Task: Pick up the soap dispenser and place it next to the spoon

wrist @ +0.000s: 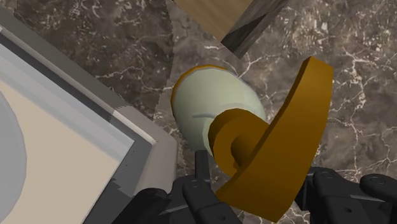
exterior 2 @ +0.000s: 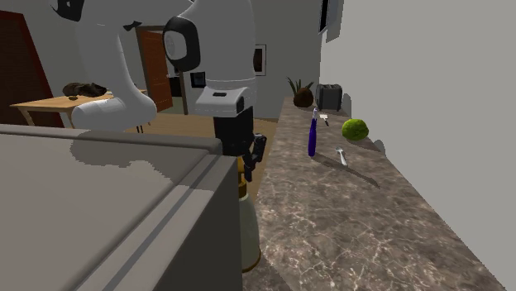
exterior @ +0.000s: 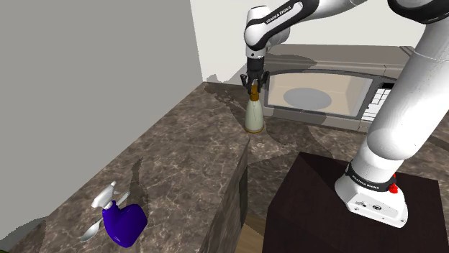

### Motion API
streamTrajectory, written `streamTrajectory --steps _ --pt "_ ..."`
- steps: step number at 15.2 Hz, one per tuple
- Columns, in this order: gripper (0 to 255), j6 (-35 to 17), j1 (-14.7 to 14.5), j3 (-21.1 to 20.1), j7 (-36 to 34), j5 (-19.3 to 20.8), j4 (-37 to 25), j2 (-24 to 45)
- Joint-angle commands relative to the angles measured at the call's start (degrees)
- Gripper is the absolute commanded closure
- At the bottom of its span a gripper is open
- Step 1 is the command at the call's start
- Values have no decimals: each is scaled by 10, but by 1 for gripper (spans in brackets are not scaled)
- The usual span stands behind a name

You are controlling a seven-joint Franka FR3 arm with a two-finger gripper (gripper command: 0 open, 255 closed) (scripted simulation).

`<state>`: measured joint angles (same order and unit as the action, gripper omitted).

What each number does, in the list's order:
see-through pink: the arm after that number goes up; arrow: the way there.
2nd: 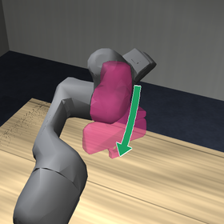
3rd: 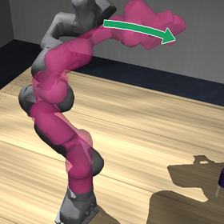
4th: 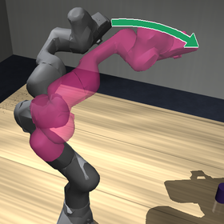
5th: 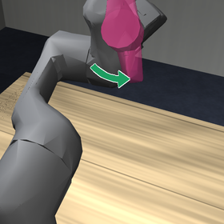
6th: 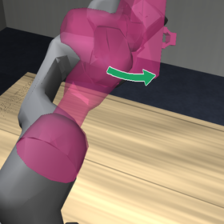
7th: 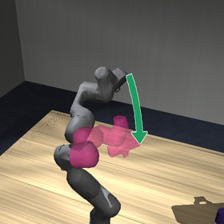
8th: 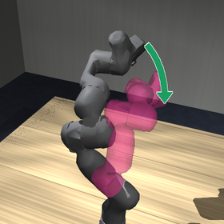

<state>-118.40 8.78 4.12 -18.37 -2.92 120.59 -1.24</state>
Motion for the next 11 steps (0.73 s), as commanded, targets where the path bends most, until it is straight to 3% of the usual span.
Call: streamTrajectory --steps 1,11 --pt "255 8 1 1 1 1 -4 0" --pt "255 83 1 0 -4 4 -58 -21"
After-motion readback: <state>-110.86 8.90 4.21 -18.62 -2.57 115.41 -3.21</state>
